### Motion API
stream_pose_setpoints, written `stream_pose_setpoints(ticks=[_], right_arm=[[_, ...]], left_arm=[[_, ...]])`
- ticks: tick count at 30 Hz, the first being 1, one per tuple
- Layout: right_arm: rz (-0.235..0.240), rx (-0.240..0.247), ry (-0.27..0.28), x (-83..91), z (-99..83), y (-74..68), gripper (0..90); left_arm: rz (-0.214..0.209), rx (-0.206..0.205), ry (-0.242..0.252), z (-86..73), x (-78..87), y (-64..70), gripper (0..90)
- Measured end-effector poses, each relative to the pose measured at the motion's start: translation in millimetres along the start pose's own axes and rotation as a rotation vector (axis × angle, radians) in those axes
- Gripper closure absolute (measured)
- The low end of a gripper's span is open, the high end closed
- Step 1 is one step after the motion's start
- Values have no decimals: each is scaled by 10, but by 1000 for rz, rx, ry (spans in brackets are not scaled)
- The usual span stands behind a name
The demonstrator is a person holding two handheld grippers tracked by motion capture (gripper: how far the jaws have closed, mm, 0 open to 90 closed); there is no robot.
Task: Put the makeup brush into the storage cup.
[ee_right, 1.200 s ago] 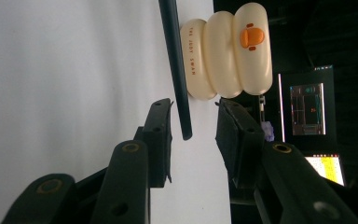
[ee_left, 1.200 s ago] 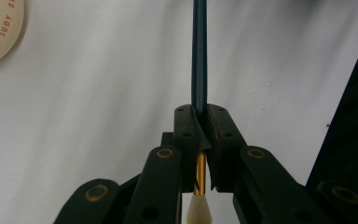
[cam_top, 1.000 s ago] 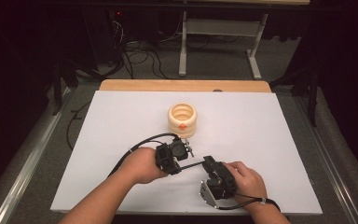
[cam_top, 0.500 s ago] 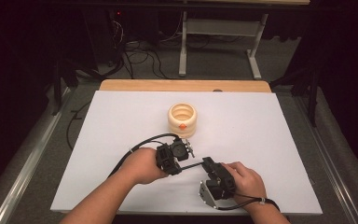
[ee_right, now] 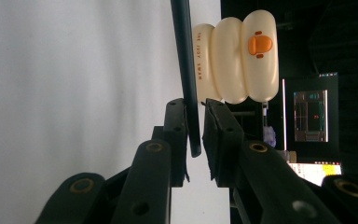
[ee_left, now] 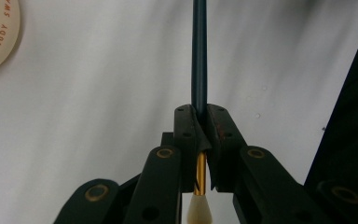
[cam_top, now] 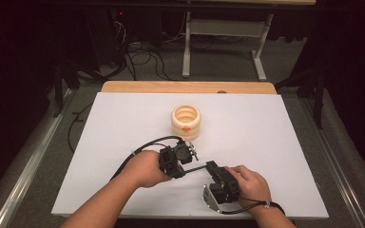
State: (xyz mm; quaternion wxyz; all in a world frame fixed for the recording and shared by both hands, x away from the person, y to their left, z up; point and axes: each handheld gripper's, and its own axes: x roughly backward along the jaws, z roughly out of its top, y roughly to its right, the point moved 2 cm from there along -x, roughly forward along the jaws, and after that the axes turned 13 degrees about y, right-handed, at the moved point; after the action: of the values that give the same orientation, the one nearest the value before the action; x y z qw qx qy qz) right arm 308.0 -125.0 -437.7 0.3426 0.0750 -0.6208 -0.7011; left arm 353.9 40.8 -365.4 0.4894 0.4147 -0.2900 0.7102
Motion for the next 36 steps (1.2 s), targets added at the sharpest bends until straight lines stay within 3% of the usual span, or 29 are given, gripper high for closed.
stream_pose_setpoints(ticks=[10,24,26,28,32,36], right_arm=[[10,37,-5,-7,3,-5,859],[29,47,-8,-12,7,-19,880],[28,48,-8,-12,7,-17,881],[22,43,-7,-14,7,-14,881],[26,31,-19,-12,-5,-20,881],[28,30,-22,-15,-7,-17,881]], left_arm=[[0,4,5,8,8,-6,835],[-4,14,6,12,24,-16,831],[12,13,2,15,27,-22,824],[29,17,6,13,33,-35,798],[50,42,7,-4,50,-65,622],[62,50,-3,-15,63,-78,501]])
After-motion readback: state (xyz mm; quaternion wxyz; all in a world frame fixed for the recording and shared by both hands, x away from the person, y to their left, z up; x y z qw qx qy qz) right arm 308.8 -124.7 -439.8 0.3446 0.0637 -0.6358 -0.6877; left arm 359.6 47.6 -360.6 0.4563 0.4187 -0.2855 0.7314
